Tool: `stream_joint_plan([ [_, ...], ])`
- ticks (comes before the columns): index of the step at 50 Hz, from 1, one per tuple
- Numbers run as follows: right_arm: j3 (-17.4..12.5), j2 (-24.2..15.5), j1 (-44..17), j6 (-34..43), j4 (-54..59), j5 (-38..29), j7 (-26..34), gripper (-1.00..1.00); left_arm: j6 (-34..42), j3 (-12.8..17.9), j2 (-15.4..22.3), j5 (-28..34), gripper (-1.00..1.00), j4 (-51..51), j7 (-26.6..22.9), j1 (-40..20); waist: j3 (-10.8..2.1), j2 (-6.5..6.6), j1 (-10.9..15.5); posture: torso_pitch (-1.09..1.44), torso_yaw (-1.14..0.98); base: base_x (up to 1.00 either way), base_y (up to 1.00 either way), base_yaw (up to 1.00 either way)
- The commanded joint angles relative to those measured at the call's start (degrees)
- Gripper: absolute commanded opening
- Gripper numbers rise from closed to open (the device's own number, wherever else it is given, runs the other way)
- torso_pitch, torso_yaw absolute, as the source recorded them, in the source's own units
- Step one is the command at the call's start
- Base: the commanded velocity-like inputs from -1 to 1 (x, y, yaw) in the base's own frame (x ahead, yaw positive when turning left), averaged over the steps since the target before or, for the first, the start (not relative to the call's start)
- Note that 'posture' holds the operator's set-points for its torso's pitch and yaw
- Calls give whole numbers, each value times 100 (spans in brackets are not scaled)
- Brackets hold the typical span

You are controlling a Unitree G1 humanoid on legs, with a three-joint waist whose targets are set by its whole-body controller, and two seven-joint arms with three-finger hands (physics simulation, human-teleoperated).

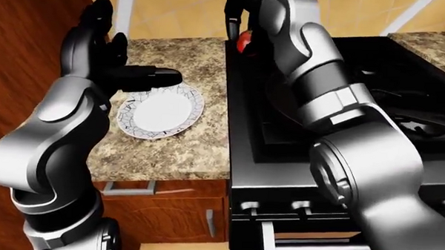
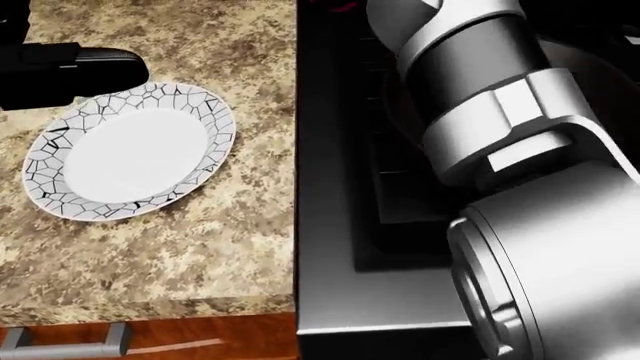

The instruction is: Pick the tomato from the pan and place it on the plate.

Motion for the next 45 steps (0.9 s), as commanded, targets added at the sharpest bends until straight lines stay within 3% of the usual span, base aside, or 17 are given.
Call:
stream_joint_plan([
  [1, 5, 52, -242, -44, -183, 75, -236, -65, -173, 76, 88, -17, 100, -138, 12, -179, -181, 26, 1, 0, 0, 0, 0, 0],
  [12, 52, 570, -316, 30, 42, 390, -612, -65, -203, 99, 138, -145, 100, -158, 94, -147, -177, 79, -9, 0, 0, 0, 0, 0],
  [27, 110, 944, -201, 48, 145, 764, -1095, -68, -192, 119, 195, -262, 100, -162, 175, -166, -185, 116, -13, 0, 0, 0, 0, 0],
  [45, -63, 1389, -18, -215, 368, 1906, -2159, -55, -198, 137, 255, -378, 100, -149, 242, -186, -206, 144, -17, 0, 0, 0, 0, 0],
])
